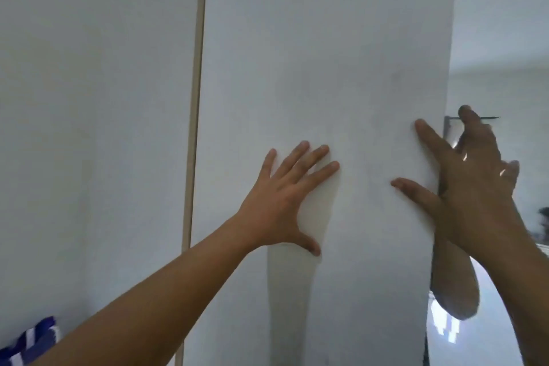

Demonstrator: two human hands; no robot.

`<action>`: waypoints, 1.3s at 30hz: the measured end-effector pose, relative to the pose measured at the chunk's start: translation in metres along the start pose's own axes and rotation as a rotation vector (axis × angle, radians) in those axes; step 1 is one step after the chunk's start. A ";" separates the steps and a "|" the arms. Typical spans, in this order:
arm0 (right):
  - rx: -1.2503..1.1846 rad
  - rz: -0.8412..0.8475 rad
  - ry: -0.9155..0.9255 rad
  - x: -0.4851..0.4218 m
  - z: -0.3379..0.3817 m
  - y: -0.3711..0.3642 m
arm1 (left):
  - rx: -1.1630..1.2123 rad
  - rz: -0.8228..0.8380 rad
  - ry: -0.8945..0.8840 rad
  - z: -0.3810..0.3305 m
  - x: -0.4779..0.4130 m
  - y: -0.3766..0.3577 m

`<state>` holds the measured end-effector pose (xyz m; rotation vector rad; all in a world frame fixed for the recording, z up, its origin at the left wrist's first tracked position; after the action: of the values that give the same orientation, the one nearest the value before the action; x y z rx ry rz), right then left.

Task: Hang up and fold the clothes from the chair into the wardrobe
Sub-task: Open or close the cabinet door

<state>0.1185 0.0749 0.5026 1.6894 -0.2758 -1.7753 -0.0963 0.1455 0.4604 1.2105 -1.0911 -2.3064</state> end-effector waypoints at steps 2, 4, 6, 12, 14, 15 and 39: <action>0.057 0.061 -0.104 0.009 -0.003 -0.016 | 0.005 0.004 -0.011 0.006 0.002 -0.017; 0.102 0.127 -0.192 0.025 -0.002 -0.035 | 0.016 0.027 -0.015 0.011 0.009 -0.035; 0.132 0.201 -0.279 0.048 0.001 -0.061 | 0.008 0.065 -0.023 0.016 0.022 -0.055; 0.140 0.329 -0.492 0.112 0.000 -0.117 | 0.043 0.115 -0.014 0.028 0.060 -0.110; 0.155 0.307 -0.531 0.111 0.000 -0.121 | 0.049 0.098 -0.012 0.030 0.060 -0.115; 0.170 0.300 -0.546 0.109 0.000 -0.123 | 0.051 0.092 -0.013 0.031 0.058 -0.115; 0.234 0.482 -0.675 0.254 -0.105 -0.007 | 0.290 0.200 -0.237 -0.196 0.040 -0.065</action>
<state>0.2296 -0.0386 0.2788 0.9780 -1.1193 -1.9131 0.0418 0.0716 0.3206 0.8832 -1.5975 -2.2313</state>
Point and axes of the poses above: each hand's wrist, its own x-axis away from the middle knuckle, its own y-axis out of the back of the hand, z = x × y, the point moved 10 cm from there along -x, towards the middle knuckle, and after that the axes turned 14 degrees about z, right-handed, at the moved point
